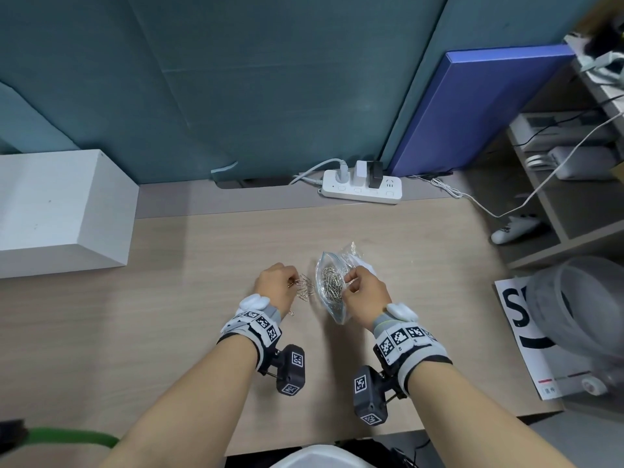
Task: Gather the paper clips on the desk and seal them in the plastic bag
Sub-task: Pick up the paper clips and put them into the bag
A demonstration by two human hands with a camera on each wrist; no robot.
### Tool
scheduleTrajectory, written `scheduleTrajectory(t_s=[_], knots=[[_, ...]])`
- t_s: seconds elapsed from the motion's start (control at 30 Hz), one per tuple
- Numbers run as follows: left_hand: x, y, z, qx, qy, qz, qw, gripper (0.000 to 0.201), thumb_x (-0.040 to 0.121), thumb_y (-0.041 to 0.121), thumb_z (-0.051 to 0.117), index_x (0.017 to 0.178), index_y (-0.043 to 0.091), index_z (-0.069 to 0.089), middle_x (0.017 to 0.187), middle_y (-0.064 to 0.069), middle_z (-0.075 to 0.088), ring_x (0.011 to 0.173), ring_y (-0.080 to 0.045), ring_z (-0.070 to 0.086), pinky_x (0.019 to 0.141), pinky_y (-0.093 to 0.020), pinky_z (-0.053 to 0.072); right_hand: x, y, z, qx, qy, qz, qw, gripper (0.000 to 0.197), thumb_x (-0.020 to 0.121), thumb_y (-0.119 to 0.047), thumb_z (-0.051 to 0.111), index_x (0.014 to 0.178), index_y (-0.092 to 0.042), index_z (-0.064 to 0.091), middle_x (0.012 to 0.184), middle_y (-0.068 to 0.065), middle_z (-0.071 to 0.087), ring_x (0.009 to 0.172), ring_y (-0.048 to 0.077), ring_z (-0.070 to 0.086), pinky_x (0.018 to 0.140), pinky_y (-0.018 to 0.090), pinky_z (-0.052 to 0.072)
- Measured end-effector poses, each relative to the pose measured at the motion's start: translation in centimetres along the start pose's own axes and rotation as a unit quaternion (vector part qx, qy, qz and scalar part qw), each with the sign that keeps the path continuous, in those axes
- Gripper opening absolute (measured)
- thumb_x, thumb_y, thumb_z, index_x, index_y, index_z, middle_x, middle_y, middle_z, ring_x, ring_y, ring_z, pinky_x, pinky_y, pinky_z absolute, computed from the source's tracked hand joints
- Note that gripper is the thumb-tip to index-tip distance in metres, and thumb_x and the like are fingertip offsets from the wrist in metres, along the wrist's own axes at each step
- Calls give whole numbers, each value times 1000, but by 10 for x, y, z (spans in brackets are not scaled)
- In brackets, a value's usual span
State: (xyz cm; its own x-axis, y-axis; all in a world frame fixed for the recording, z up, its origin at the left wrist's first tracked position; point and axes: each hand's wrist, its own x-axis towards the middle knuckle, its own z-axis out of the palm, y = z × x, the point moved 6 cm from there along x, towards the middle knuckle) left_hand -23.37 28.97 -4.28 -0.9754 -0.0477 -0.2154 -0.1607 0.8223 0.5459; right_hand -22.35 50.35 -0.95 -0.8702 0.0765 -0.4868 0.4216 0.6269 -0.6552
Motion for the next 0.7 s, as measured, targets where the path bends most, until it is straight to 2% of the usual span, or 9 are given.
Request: scheduleTrajectory(t_s=[0.1,0.13,0.23,0.33,0.37,0.43,0.53,0.63,0.7], knots=[[1,24,-9,-92,35,10,995,17,73,12,76,80,27,73,76,10,61,70,-12,59,67,-26,48,0,0,0,-1,4,-4,1000,21,85,-7,54,93,-25,61,78,-1,67,76,26,65,71,35,53],[1,35,-10,-123,35,19,992,17,73,12,77,81,26,74,78,9,63,70,-10,60,68,-21,48,0,0,0,-2,3,-6,1000,20,86,-7,53,93,-25,60,78,0,68,75,26,65,69,34,52],[0,64,-3,-179,-14,38,983,19,74,10,81,88,23,77,85,6,67,73,-8,63,72,-14,48,1,-2,1,-4,3,-12,1000,19,87,-8,54,93,-25,60,73,0,65,67,23,61,63,32,50],[-2,68,9,-187,-73,26,979,31,73,10,85,102,20,77,98,2,71,83,-10,67,82,-25,53,1,-3,0,-3,2,-11,1000,18,88,-8,55,93,-25,59,72,-1,64,65,22,59,64,33,50],[-3,65,10,-192,-75,22,978,33,74,11,84,105,20,77,101,2,71,85,-10,68,85,-27,54,1,-3,0,-3,1,-9,1000,18,88,-8,55,93,-25,59,73,-1,65,66,22,61,65,34,52],[-2,55,3,-196,-32,30,980,29,80,13,79,108,23,76,101,4,73,89,-9,68,89,-27,53,1,-3,0,-5,1,-8,1000,19,86,-8,55,91,-26,59,76,-1,69,71,23,66,68,35,54],[2,28,-10,-136,49,33,989,30,91,11,66,116,25,73,113,2,71,101,-15,65,95,-28,49,1,-3,-1,-5,0,-5,1000,21,85,-6,55,92,-26,60,80,-1,70,78,25,68,73,35,55],[2,-4,3,-6,-5,48,999,45,95,11,57,137,26,58,143,1,56,129,-24,47,111,-35,37,2,-1,0,-4,3,-4,1000,23,84,-5,54,92,-26,61,78,-2,69,79,25,67,75,37,55],[-6,-18,14,57,-48,80,994,50,91,15,64,138,29,57,147,2,52,132,-28,44,109,-41,39,2,0,0,-5,2,-4,1000,22,85,-6,54,92,-26,61,78,-3,69,79,25,67,75,37,55]])
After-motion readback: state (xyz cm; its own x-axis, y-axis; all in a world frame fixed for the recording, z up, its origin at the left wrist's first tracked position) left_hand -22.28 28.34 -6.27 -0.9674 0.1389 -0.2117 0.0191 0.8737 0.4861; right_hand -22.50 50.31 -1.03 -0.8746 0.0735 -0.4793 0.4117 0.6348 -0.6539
